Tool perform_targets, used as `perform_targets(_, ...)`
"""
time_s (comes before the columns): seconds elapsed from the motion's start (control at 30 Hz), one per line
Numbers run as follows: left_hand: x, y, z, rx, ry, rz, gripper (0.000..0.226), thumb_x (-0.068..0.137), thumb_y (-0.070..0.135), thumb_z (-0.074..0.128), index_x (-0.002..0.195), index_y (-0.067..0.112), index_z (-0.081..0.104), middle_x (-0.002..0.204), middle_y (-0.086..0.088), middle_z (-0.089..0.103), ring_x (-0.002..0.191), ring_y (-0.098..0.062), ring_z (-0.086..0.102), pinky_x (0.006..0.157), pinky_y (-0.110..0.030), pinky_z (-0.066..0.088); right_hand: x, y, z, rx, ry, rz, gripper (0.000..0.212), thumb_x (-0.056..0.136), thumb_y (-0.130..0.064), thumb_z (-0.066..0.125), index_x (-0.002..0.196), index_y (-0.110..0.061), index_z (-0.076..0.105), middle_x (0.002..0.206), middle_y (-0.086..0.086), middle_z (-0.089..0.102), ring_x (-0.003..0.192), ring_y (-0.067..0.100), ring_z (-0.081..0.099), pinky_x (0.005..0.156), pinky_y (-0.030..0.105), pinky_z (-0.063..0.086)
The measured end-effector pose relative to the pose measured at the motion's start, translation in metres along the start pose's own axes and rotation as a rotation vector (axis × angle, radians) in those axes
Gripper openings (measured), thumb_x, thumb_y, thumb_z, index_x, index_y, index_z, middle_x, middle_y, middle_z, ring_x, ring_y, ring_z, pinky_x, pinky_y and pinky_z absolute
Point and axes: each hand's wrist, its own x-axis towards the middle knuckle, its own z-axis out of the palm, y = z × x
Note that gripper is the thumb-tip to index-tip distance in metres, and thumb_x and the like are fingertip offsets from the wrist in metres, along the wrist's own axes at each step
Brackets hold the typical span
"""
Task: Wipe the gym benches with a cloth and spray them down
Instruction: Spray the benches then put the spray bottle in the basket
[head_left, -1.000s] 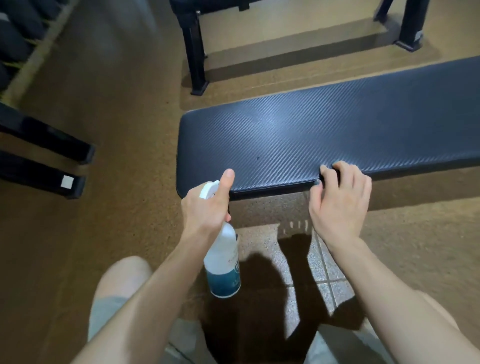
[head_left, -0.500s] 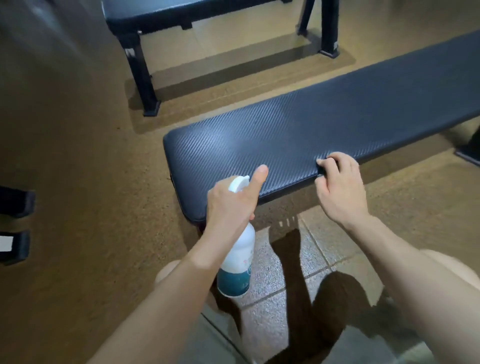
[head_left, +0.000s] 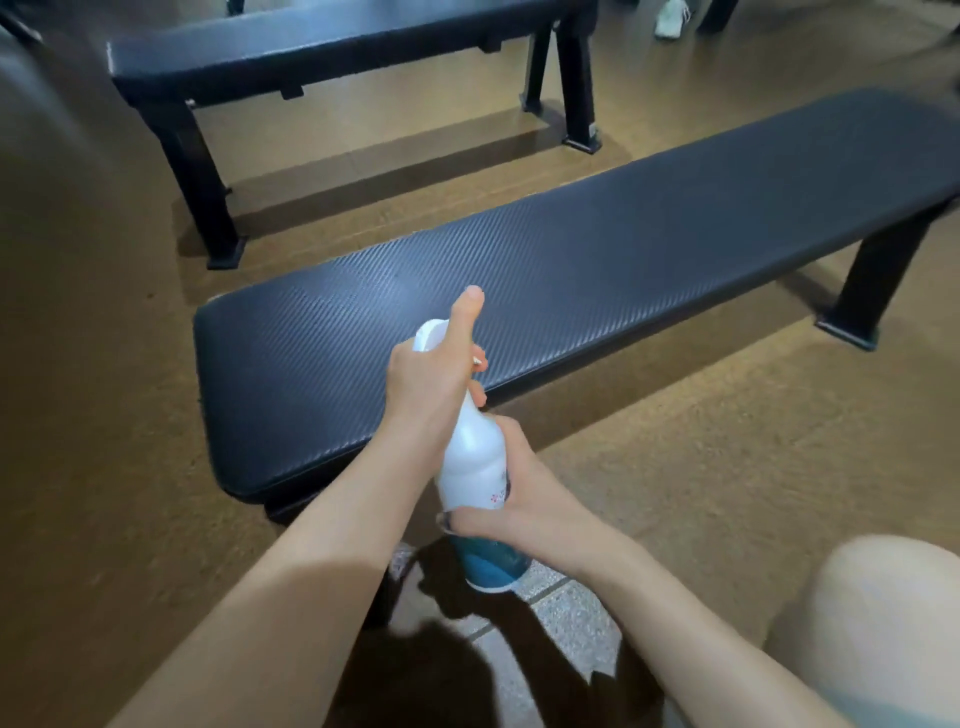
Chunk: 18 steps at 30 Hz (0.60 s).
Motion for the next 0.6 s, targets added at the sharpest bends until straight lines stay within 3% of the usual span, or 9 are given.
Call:
perform_targets(0.13,-0.001,-0.005,0.031,-0.099,-0.146,0.023,0.034,0.076,0.047,0.082,0.078,0.019,0.064,0.083,-0.002,0.068,0.055,-0.015,0.061,0.069,-0.033,0.051,0.004,0.012,-0.044,-0.046,0.097,-0.026,0.059,0.062,-0.04,0.081,0.111,-0.04,0.049,0.107,-0.009,0.064,0.1,0.011,0.065,0.091,0.047,0.055)
perform_targets(0.2,-0.005,-0.015,0.044,-0.083,-0.283,0.118,0.026,0.073,0.027,0.085,0.089,0.02,0.065,0.089,-0.004,0.07,0.07,-0.019,0.069,0.076,-0.038,0.054,0.005,0.016,-0.066,-0.002,0.078,-0.047,0.065,0.063,-0.037,0.081,0.12,-0.038,0.048,0.112,-0.008,0.065,0.105,0.01,0.065,0.095,0.048,0.054)
perform_targets(0.27,-0.01,-0.025,0.057,-0.011,-0.319,0.168,0.029,0.081,0.013,0.084,0.104,0.018,0.066,0.092,-0.007,0.075,0.084,-0.022,0.072,0.081,-0.042,0.059,0.008,0.019,-0.086,0.086,0.037,-0.069,0.076,0.066,-0.032,0.08,0.133,-0.036,0.044,0.118,-0.005,0.067,0.11,0.011,0.066,0.098,0.045,0.054)
perform_targets(0.4,-0.012,-0.023,0.086,-0.039,-0.268,0.254,0.021,0.09,0.021,0.075,0.108,0.029,0.067,0.074,-0.009,0.071,0.075,-0.023,0.07,0.081,-0.045,0.058,0.009,0.015,-0.12,-0.032,-0.132,-0.05,0.086,0.073,-0.027,0.082,0.143,-0.033,0.032,0.128,-0.006,0.063,0.118,0.011,0.063,0.101,0.041,0.053)
perform_targets(0.5,-0.011,-0.027,0.105,0.153,-0.212,0.315,0.016,0.093,0.026,0.072,0.105,0.029,0.062,0.069,-0.002,0.071,0.069,-0.016,0.069,0.08,-0.043,0.057,0.007,0.009,-0.171,-0.208,-0.256,0.015,0.064,0.081,-0.02,0.08,0.136,-0.026,0.047,0.125,-0.006,0.065,0.113,0.008,0.064,0.097,0.025,0.053)
perform_targets(0.53,-0.011,-0.031,0.108,0.195,-0.19,0.307,0.017,0.093,0.029,0.072,0.106,0.03,0.062,0.072,-0.001,0.072,0.069,-0.015,0.071,0.083,-0.045,0.058,0.008,0.009,-0.192,-0.269,-0.149,0.03,0.056,0.082,-0.026,0.08,0.131,-0.024,0.054,0.123,-0.007,0.065,0.11,0.008,0.064,0.095,0.024,0.052)
perform_targets(0.6,-0.01,-0.039,0.112,0.222,-0.178,0.287,0.022,0.09,0.037,0.072,0.11,0.036,0.062,0.076,0.0,0.073,0.074,-0.016,0.074,0.09,-0.052,0.059,0.018,0.02,-0.232,-0.164,0.254,0.058,0.043,0.084,-0.034,0.077,0.121,-0.018,0.061,0.117,-0.001,0.065,0.106,0.012,0.063,0.095,0.029,0.052)
